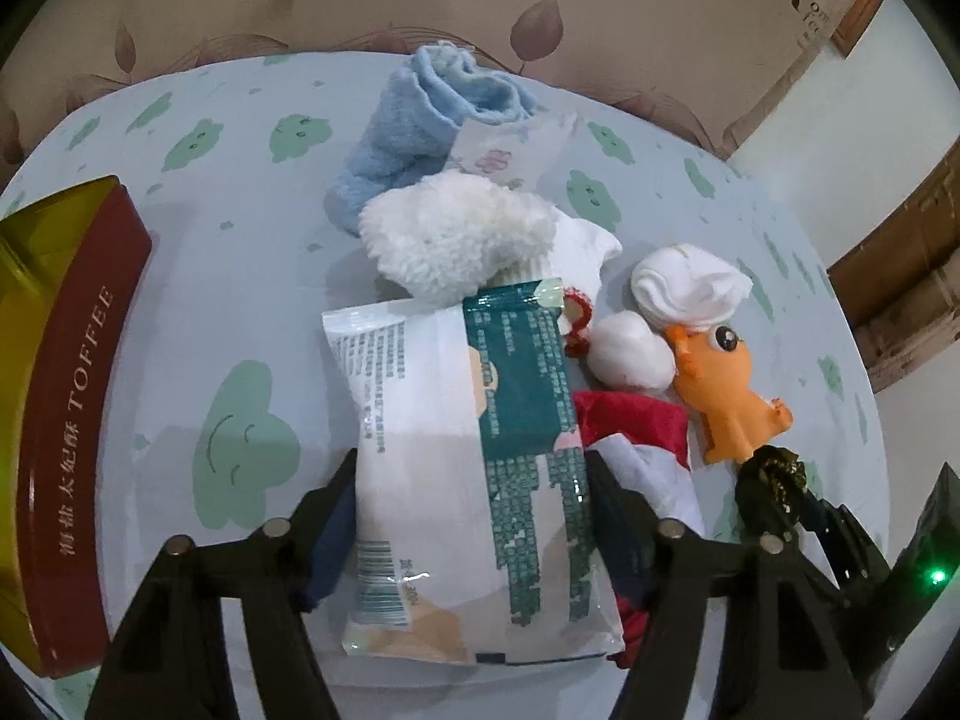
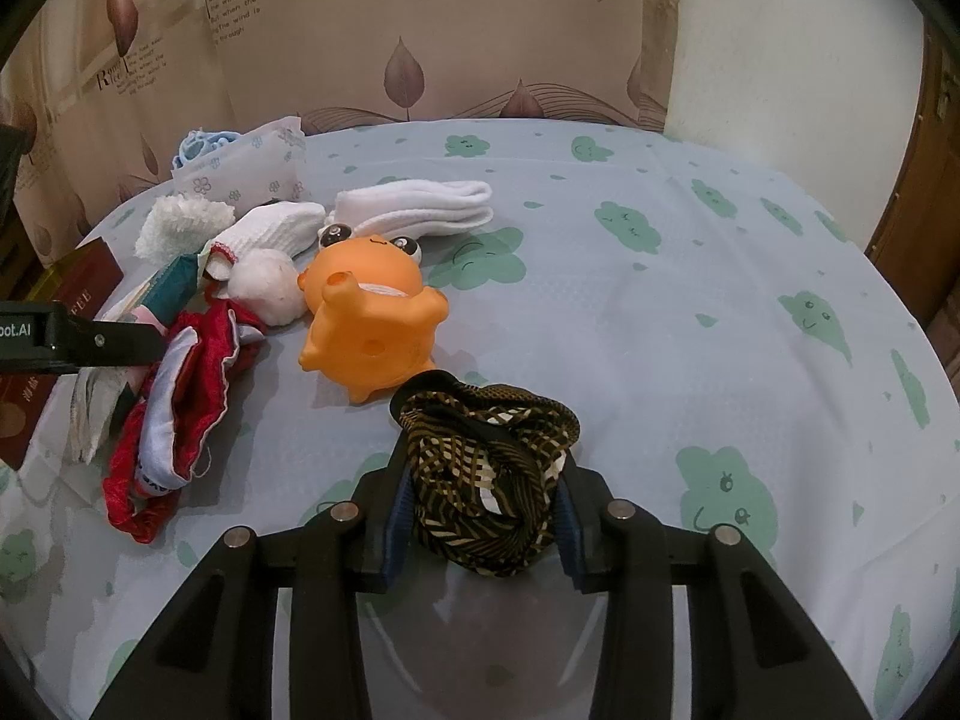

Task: Organize soft objects
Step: 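Carry the white-and-green snack bag into the tin box and open the left gripper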

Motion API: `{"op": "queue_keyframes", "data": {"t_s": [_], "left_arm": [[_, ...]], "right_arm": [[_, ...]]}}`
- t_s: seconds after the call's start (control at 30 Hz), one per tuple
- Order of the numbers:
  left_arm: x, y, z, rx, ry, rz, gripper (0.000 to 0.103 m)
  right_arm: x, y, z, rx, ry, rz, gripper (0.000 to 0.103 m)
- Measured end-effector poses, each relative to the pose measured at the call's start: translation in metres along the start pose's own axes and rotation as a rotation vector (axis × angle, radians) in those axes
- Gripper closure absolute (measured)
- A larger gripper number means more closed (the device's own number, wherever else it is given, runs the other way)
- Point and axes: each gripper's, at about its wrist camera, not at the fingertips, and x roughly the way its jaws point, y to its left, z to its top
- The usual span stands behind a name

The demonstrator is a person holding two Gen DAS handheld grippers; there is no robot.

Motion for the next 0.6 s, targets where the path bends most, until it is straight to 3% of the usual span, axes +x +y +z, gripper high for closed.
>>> {"op": "queue_keyframes", "data": {"t_s": [0.33, 0.6], "left_arm": [[-0.023, -0.005, -0.006, 0.107, -0.015, 0.018, 0.044], [-0.058, 0.007, -0.007, 0.131, 0.001, -0.042, 0.044]], "right_arm": [[0.000, 0.001, 0.000, 0.000, 0.000, -0.004, 0.064], [0.000, 0.001, 0.000, 0.000, 0.000, -0.005, 0.064]]}}
